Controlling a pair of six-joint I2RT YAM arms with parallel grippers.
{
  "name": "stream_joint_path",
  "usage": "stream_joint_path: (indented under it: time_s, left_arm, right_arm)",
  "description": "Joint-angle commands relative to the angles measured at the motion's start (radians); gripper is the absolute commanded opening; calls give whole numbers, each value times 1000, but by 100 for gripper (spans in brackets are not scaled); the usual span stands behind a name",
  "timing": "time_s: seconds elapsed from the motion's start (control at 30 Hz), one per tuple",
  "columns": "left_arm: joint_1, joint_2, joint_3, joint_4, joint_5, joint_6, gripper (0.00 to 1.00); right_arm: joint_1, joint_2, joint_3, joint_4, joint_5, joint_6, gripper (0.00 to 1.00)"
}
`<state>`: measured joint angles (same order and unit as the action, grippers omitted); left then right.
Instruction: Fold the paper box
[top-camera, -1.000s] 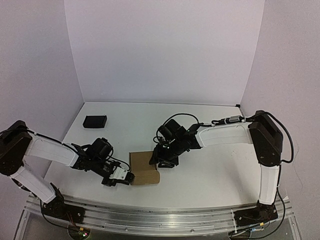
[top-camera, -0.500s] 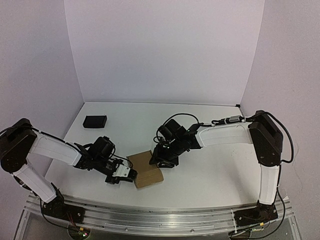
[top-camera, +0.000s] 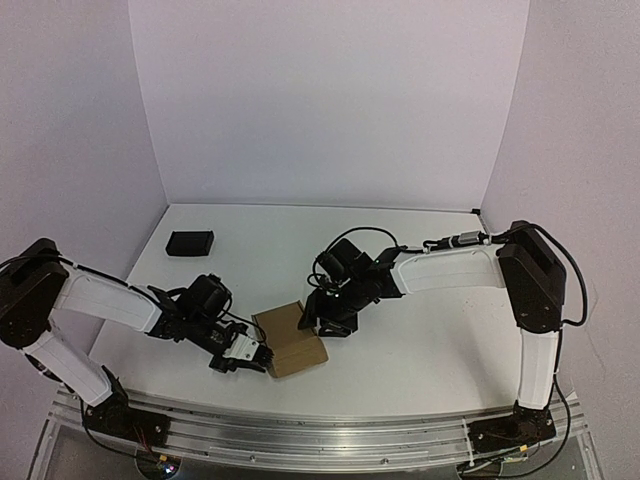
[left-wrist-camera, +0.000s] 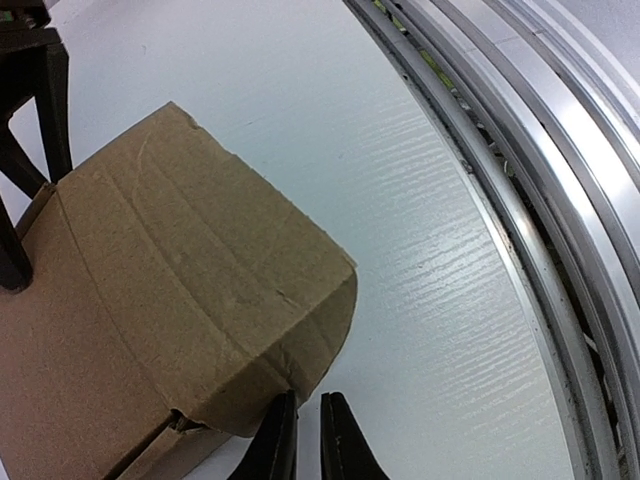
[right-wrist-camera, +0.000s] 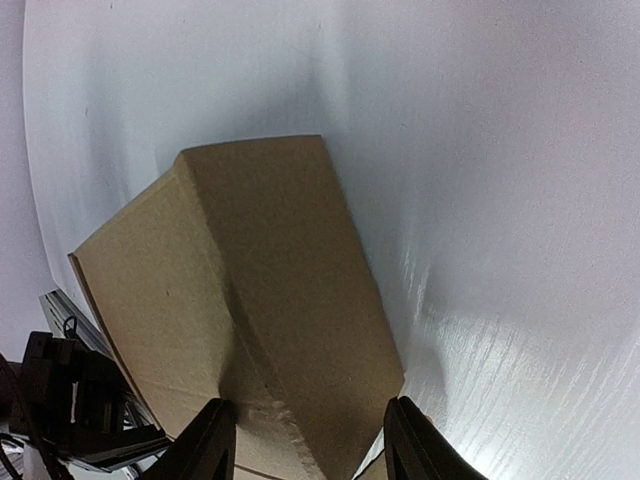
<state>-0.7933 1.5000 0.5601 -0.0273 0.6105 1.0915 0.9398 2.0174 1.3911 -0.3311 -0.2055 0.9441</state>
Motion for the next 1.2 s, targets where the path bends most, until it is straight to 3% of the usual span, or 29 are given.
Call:
stream_joint_path:
  time_s: [0.0, 0.17, 0.3, 0.4, 0.57, 0.7, 0.97, 1.17]
  left_arm:
    - [5, -90, 72, -167, 73, 155, 15]
    - [124, -149, 208, -484, 222, 388, 33]
    - [183, -100, 362, -656, 229, 494, 51]
    - [186, -67, 379, -625, 176, 579, 65]
    - [185, -35, 308, -415, 171, 630, 81]
    - [177, 48, 360, -443, 142, 687, 90]
    - [176, 132, 343, -374, 60, 764, 88]
    - [145, 131, 297, -294, 41, 678, 80]
  right_arm:
    - [7, -50, 6, -23, 23, -55, 55]
    - [-14, -97, 4, -32, 18, -136, 58]
    - [-40, -163, -53, -37, 10, -154, 60]
    - [-39, -199, -89, -37, -11, -170, 60]
    - [-30, -240, -160, -29, -40, -161, 57]
    - [-11, -237, -178, 3, -88, -164, 57]
    - [28, -185, -230, 124, -169, -166, 55]
    - [29, -141, -223, 167, -202, -167, 50]
